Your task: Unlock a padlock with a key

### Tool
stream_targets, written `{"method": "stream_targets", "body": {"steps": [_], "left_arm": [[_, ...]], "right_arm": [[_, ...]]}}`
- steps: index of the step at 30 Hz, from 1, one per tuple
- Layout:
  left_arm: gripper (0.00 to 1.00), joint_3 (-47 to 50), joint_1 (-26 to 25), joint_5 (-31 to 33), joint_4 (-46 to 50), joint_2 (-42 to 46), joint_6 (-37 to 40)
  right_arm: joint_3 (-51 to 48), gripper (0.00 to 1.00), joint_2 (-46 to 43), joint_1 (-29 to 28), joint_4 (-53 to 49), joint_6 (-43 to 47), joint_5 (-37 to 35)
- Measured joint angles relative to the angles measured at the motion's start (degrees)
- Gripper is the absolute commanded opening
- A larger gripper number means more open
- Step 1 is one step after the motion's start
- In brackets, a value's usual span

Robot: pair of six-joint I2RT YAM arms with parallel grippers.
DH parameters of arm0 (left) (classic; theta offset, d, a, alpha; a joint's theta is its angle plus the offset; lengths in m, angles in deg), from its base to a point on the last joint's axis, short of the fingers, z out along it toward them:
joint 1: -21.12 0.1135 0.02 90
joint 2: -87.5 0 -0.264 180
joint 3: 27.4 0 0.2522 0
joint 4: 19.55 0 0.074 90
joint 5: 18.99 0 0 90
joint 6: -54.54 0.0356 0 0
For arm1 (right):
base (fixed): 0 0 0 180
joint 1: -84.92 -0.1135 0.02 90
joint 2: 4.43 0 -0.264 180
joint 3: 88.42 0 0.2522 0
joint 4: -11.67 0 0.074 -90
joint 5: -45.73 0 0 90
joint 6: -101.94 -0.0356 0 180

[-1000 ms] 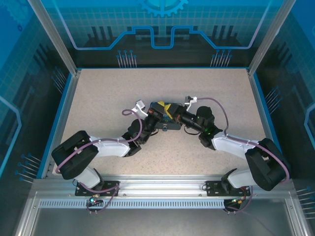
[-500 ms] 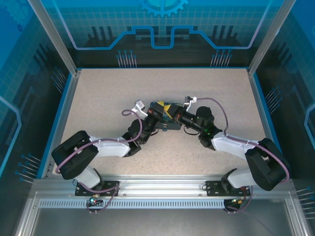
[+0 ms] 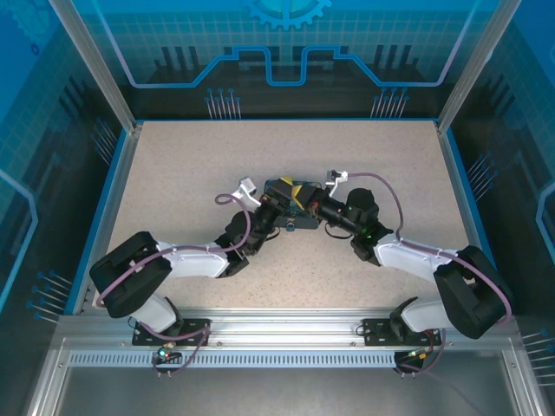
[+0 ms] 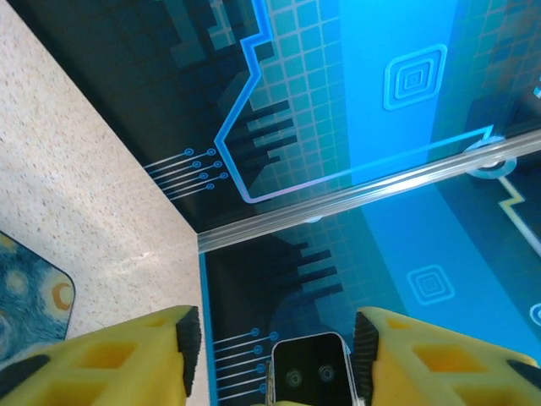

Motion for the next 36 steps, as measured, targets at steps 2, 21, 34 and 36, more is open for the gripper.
{"method": "stream_targets", "body": {"steps": [2, 21, 34, 36], "left_arm": [[0.68, 1.4, 0.2, -0.5, 2.7, 3.5, 0.3], [0.9, -8.0, 11.9, -24.0, 69.5, 25.6, 21.7], [0.86, -16.2, 11.9, -36.1, 70.8, 11.6, 18.7], [0.86, -19.1, 11.9, -36.5, 70.9, 9.7, 18.0]], "right_arm": [[-1.2, 0.0, -1.2, 1.0, -0.5, 0.0, 0.4], [-3.2, 0.0, -12.0, 12.9, -23.1, 13.8, 14.8], [-0.3, 0.0, -7.1, 10.8, -28.7, 19.6, 20.1], [0.7, 0.0, -7.1, 10.4, -30.1, 20.4, 19.8]]}}
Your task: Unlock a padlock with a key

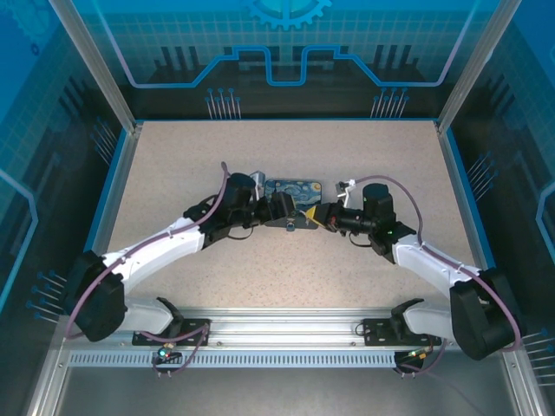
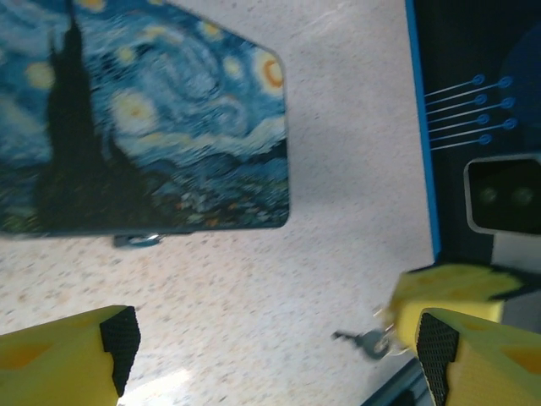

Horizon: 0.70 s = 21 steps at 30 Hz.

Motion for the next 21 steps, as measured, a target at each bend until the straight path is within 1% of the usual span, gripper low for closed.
{"method": "stream_targets", "body": {"steps": [5, 8, 12, 19, 21], "left_arm": [[0.85, -5.8, 0.0, -0.1, 2.5, -4.5, -1.9], [0.85, -7.2, 0.0, 0.0, 4.5, -6.5, -3.3], [0.84, -8.7, 0.0, 0.0, 7.0, -9.3, -4.7], [0.84, -10.5, -0.1, 0.0, 9.9, -11.6, -5.9], [0.82, -11.0, -0.2, 0.0, 10.1, -11.9, -6.0]], "right_arm": [[2.8, 0.0, 0.0, -2.1, -5.1, 3.6, -2.5], [4.4, 0.0, 0.0, -3.6, -8.2, 5.9, -4.8], [5.3, 0.0, -0.7, -4.2, -11.5, 8.4, -7.6], [8.0, 0.0, -1.1, -4.9, -15.5, 11.9, -10.3], [8.5, 0.0, -1.1, -5.1, -16.0, 12.5, -10.8]]}}
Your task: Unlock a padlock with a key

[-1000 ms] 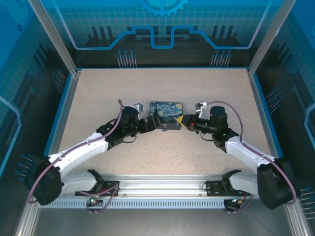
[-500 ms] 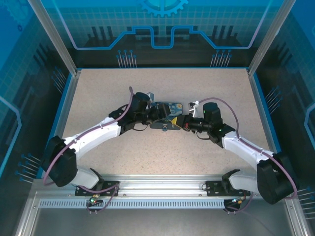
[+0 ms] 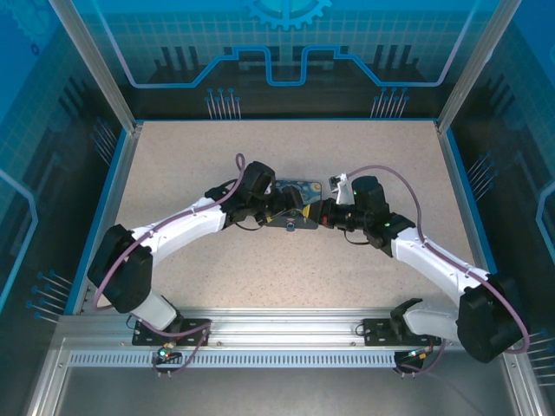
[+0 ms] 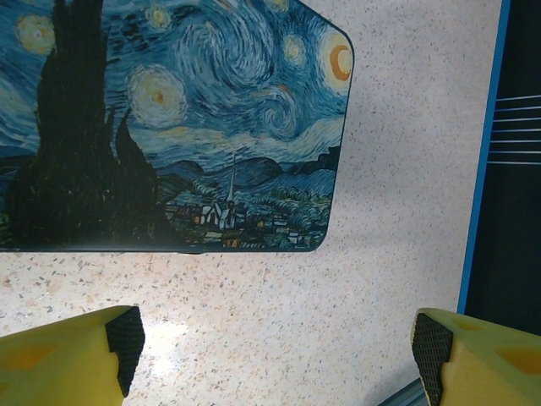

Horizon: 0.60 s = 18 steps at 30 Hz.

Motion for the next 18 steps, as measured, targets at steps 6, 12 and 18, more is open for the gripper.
{"method": "stream_targets", "body": {"steps": [6, 12, 18], "left_arm": [[0.79, -0.3, -0.7, 0.0, 0.5, -0.2, -0.1], [0.79, 0.5, -0.9, 0.3, 0.1, -0.2, -0.2], [0.79, 1.3, -1.0, 0.4, -0.1, -0.2, -0.3]], "right_arm": [[0.1, 0.0, 0.0, -0.1, -0.8, 0.6, -2.0], [0.1, 0.0, 0.0, -0.1, -0.9, 0.5, -3.0], [0.1, 0.0, 0.0, 0.3, -0.2, -0.5, -3.1]]}}
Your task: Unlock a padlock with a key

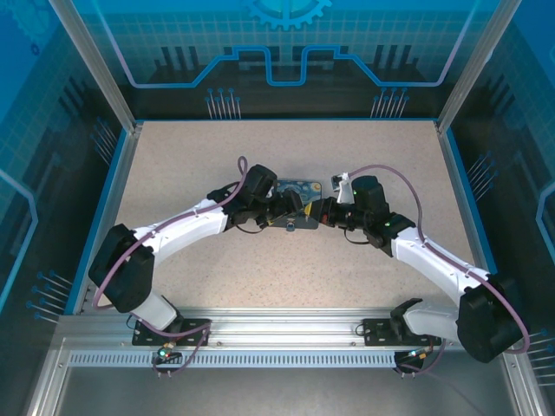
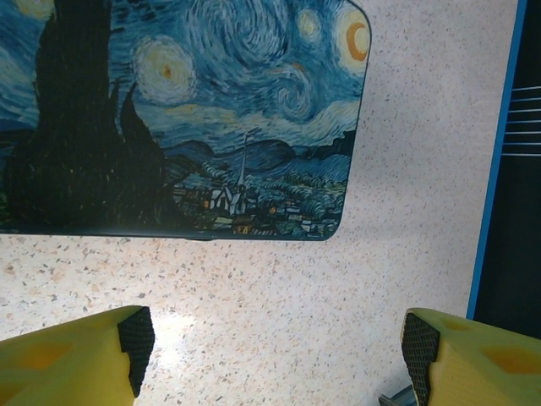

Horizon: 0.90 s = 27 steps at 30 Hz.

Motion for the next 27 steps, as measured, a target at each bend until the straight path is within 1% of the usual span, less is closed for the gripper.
{"method": "stream_targets", "body": {"steps": [9, 13, 18, 21, 24, 27], "left_arm": [[0.83, 0.7, 0.0, 1.5, -0.6, 0.1, -0.9], [0.85, 0.7, 2.2, 2.7, -0.2, 1.5, -0.6], [0.86, 1.3, 5.0, 4.5, -1.2, 5.7, 0.8], [0.86, 6.0, 5.0, 3.4, -6.5, 9.0, 1.8], [0.86, 14.7, 4.9, 0.8, -14.2, 11.3, 2.6], [0.86, 23.2, 4.7, -1.2, -20.4, 11.6, 3.9]], "right_arm": [[-1.2, 0.0, -0.1, 0.3, 1.6, -1.5, 0.5], [-3.9, 0.0, -1.9, 0.9, 2.1, -1.9, 0.9], [-7.3, 0.0, -4.8, 2.4, 2.6, -3.2, 1.7], [-8.9, 0.0, -5.4, 3.9, 4.3, -5.2, 2.0], [-11.3, 0.0, -5.2, 6.0, 8.1, -8.8, 2.4], [-12.0, 0.0, -3.3, 7.3, 11.1, -12.3, 2.5]]}}
